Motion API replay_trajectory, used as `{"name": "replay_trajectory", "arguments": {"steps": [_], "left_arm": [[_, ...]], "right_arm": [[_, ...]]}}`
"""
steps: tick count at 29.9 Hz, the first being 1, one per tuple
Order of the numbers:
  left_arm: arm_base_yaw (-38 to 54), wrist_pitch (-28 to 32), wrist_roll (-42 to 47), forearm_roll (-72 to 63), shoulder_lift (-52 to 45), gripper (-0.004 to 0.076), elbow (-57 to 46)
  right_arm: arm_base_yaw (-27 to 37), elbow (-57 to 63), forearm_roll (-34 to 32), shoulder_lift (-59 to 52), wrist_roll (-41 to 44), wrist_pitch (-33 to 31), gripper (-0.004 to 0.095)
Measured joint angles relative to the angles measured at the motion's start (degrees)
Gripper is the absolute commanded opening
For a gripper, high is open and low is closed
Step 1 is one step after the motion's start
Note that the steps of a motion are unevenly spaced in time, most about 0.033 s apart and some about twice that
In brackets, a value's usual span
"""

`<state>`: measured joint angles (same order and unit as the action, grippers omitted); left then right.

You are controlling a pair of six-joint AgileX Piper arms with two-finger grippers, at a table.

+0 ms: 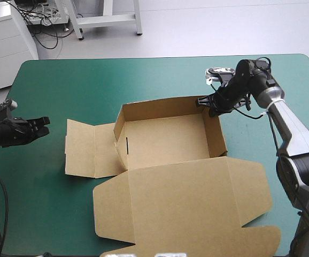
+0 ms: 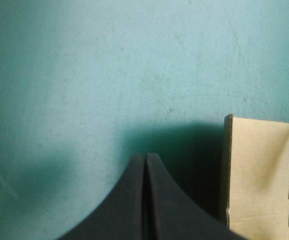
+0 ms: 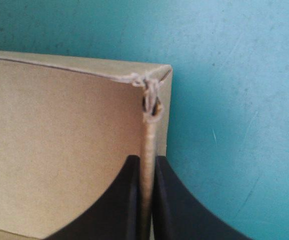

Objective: Fold the box

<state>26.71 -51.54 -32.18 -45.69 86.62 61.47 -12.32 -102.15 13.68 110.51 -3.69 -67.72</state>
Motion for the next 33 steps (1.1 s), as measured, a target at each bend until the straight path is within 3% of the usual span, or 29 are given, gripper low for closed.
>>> {"name": "replay_trajectory", "arguments": {"steps": [4,6,12,15,24,33], "left_arm": [[0.0,0.0,0.0,0.0,0.0,-0.0032,0.0],[0.0,0.0,0.0,0.0,0.0,-0.0032,0.0],[0.0,0.0,-0.4,0.0,0.0,-0.0032,0.0],[0.0,0.0,-0.4,0.0,0.0,-0.0032,0.0],[0.0,-0.1,-0.4,0.0,0.0,-0.0032,-0.1],[0.0,-0.2,-0.4,0.2,0.0,-0.0032,-0.1]], "right_arm": [[0.0,-1.7,-0.5,2.0,0.0,-0.2,0.0069],[0.0,-2.3,-0.5,2.5,-0.5,-0.2,0.017],[0.0,-2.8,-1.6,2.9,-2.4,0.4,0.0609],[0.0,-4.3,-2.1,2.9,-2.6,0.4,0.0758],[0.0,-15.2,-7.8,2.0,0.8,-3.0,0.0784],[0.0,-7.5,-8.0,-5.2,2.4,-3.4,0.0783]]}}
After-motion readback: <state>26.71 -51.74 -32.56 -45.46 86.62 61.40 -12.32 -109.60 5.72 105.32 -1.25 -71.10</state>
